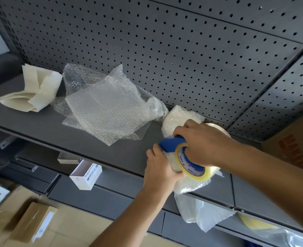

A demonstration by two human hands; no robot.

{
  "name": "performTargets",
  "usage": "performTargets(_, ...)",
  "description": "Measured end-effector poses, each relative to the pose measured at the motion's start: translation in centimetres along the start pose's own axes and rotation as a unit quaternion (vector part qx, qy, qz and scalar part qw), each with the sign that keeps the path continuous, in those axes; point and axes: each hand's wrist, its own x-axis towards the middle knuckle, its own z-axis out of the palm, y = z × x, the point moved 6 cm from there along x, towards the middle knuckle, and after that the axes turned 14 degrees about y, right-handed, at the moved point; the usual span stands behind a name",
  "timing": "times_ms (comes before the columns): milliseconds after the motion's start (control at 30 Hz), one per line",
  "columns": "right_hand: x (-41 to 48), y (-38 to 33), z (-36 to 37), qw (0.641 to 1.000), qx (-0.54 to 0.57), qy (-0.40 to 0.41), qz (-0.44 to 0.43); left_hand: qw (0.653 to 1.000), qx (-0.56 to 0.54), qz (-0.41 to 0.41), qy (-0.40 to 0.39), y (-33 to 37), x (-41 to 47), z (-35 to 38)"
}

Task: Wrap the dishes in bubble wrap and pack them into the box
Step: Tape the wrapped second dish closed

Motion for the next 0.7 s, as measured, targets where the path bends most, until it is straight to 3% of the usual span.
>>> performTargets(167,-1.7,0.1,0.1,0.997,0.034,0.066,-0.009,0.998,0.032,-0.030,-0.046,-0.1,-0.1,0.0)
performTargets(300,-2.8,0.7,0.7,0.996,0.028,0.087,-0.024,0.993,-0.028,-0.041,-0.112,0.0,-0.7,-0.6)
performTargets(367,-3.3,1.3,1.1,0.992,0.046,0.114,-0.025,0.963,-0.150,-0.131,-0.180,-0.2,-1.3,-1.3)
performTargets(433,-3.8,1.9,1.8,0.989,0.052,0.135,-0.033,0.908,-0.265,-0.222,-0.237,-0.2,-1.8,-1.7)
performTargets(500,-4.2,2.0,1.9,0.986,0.051,0.154,-0.042,0.866,-0.321,-0.284,-0.259,-0.7,-1.9,-1.7)
performTargets(567,-4.7,2.0,1.8,0.979,0.055,0.188,-0.056,0.853,-0.330,-0.291,-0.281,-0.7,-1.9,-1.7)
performTargets(700,-5.0,2.5,1.8,0.971,0.099,0.206,-0.068,0.862,-0.295,-0.247,-0.330,0.0,-1.8,-1.4)
